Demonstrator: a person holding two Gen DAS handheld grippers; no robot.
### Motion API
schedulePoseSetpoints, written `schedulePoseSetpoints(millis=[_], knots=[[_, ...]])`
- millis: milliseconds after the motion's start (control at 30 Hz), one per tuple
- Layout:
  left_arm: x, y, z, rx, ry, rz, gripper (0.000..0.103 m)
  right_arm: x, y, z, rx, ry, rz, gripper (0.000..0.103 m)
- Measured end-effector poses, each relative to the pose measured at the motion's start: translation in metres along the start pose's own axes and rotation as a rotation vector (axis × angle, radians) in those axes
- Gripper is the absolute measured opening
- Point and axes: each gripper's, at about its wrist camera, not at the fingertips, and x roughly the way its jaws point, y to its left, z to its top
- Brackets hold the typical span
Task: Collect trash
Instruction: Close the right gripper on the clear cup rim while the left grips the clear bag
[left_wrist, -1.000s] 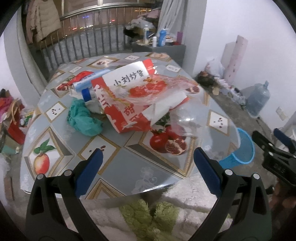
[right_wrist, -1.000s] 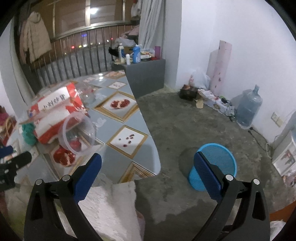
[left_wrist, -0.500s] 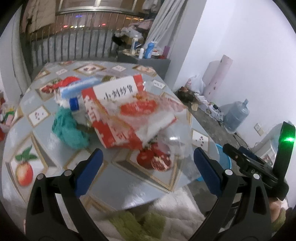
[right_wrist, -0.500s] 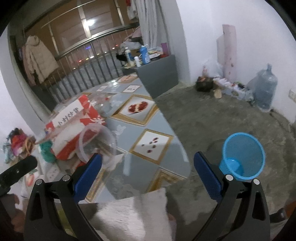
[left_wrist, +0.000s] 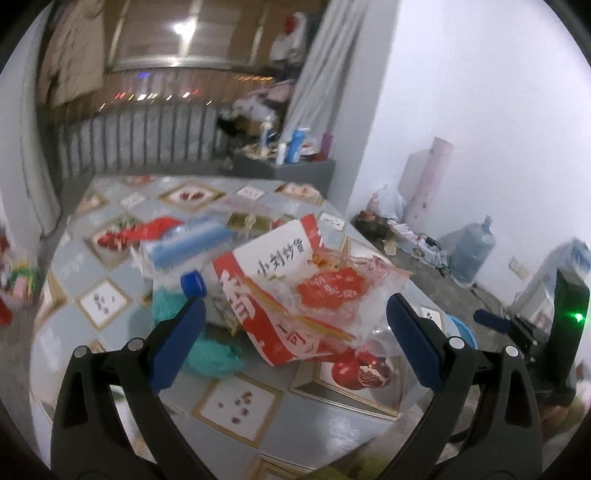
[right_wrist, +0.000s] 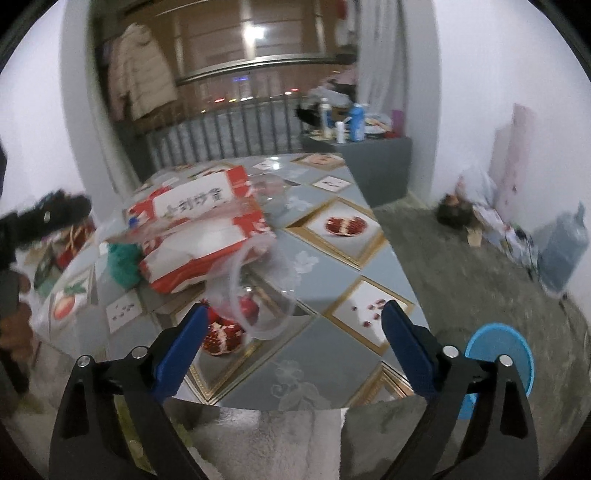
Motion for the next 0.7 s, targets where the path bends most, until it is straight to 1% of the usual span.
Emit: schedulePoseSetpoints(millis=[67, 133, 267, 333, 400, 467, 500, 600, 667, 700], knots=[[-0.002, -0.001, 0.001, 0.038, -0.011, -0.021, 0.094, 0.001, 0.007, 0.000, -0.036, -0.007, 0.002, 0.088], [-0.001, -0.001, 0.000, 0.044, -0.001, -0.032, 0.094, 0.001, 0.012, 0.001, -0.061, -0.012, 0.004, 0.086], [0.008, 0.006, -0.004, -0.027, 0.050, -0.082, 0.094, 0.000, 0.015, 0.002, -0.053, -0.012, 0.028, 0.085], [0.010, 0.010, -0.007, -0.072, 0.064, -0.099, 0.094, -0.001, 0.010, 0.003, -0.013, -0.003, 0.059, 0.085], [0.012, 0.014, -0.009, -0.103, 0.073, -0.109, 0.094, 0.000, -0.002, 0.006, 0.073, 0.017, 0.097, 0.085], [0.012, 0.016, -0.008, -0.120, 0.073, -0.112, 0.089, 0.002, -0.015, 0.008, 0.157, 0.037, 0.117, 0.085], [0.014, 0.016, -0.008, -0.125, 0.077, -0.114, 0.085, 0.004, -0.026, 0.009, 0.219, 0.050, 0.132, 0.085], [0.019, 0.018, -0.005, -0.147, 0.103, -0.119, 0.076, 0.009, -0.043, 0.011, 0.327, 0.068, 0.165, 0.085], [0.024, 0.019, -0.003, -0.167, 0.117, -0.129, 0.071, 0.016, -0.052, 0.013, 0.377, 0.090, 0.171, 0.081], [0.027, 0.019, -0.001, -0.181, 0.126, -0.136, 0.068, 0.021, -0.056, 0.015, 0.403, 0.109, 0.178, 0.076]])
